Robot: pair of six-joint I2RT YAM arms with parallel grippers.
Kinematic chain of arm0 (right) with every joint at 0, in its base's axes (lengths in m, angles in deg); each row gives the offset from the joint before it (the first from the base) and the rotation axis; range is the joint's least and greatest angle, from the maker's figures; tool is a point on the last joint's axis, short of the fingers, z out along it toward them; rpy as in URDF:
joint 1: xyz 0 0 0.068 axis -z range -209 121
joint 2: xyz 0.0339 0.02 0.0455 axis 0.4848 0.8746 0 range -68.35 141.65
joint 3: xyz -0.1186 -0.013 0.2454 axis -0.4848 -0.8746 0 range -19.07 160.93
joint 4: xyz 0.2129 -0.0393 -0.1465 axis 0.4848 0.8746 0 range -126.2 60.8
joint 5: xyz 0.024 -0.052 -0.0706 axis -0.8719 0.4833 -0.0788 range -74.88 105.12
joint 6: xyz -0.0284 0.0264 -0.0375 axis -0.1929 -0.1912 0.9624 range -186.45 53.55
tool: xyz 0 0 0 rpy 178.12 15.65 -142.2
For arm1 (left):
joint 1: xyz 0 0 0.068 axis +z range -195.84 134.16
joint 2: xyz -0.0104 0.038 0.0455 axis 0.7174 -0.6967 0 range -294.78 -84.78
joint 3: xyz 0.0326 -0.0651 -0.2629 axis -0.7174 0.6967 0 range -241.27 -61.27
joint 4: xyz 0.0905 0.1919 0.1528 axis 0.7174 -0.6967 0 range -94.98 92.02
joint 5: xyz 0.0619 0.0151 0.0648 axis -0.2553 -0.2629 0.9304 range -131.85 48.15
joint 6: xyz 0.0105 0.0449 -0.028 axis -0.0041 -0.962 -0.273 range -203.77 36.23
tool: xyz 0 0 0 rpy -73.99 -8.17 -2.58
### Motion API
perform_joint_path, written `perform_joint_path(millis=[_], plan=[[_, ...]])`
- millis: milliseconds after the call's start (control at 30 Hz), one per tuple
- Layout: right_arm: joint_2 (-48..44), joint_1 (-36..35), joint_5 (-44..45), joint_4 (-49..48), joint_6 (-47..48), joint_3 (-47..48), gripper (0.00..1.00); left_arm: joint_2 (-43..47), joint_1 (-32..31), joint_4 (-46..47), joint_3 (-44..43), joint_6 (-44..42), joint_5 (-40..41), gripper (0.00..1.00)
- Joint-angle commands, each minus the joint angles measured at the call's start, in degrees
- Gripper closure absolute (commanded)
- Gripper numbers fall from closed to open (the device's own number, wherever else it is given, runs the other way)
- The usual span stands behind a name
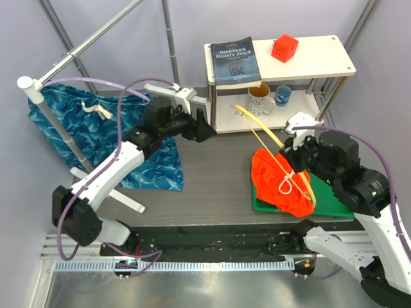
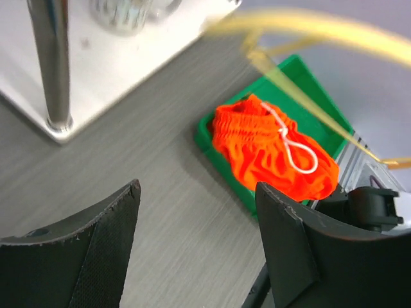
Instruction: Place the shorts on the hanger
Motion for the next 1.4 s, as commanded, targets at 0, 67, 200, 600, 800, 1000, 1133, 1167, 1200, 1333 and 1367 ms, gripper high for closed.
perform_joint_path(millis=[0, 67, 200, 600, 800, 1000, 1133, 1167, 1200, 1333, 1367], plan=[[-1.9, 4.1, 3.2, -7.9, -12.1, 4.3, 0.99, -5.4, -7.9, 4.6, 2.3, 4.5, 3.6, 0.29], [-2.1, 5.9, 0.3, -9.7, -14.1, 6.3, 0.99, -8.0, -11.4, 4.9, 0.9, 2.7, 3.8, 0.27], [-1.3, 8.8, -3.6, -13.1, -18.5, 8.5, 0.99, -19.0, -16.4, 7.1, -5.3, 2.3, 6.1, 0.23], [1.4, 10.7, -6.6, -13.3, -19.2, 13.3, 0.99, -43.6, -16.7, 12.8, -22.8, 7.9, 1.9, 0.21], [0.7, 10.7, -6.9, -13.6, -18.2, 12.3, 0.99, -40.5, -16.8, 22.3, -17.7, 11.3, -7.7, 0.67], [0.7, 10.7, -6.4, -14.4, -17.1, 11.4, 0.99, -29.4, -16.8, 9.1, -17.8, 0.8, -10.9, 1.0], [1.7, 10.7, -6.1, -15.6, -16.3, 12.2, 0.99, -20.5, -16.8, -3.8, -19.0, -16.9, -9.2, 1.0], [1.9, 10.7, -5.9, -16.1, -16.1, 12.3, 0.99, -19.0, -16.8, -6.0, -19.6, -19.7, -8.4, 1.0], [2.3, 10.7, -5.6, -16.6, -16.3, 12.3, 0.99, -17.9, -16.7, -8.9, -21.6, -22.3, -7.7, 1.0], [3.4, 10.7, -4.6, -19.7, -16.0, 13.3, 0.99, -14.3, -16.4, -20.1, -29.2, -31.6, -3.7, 1.0], [3.6, 10.7, -4.6, -20.1, -15.7, 13.6, 0.99, -13.7, -16.3, -21.0, -30.8, -32.5, -3.0, 1.0]])
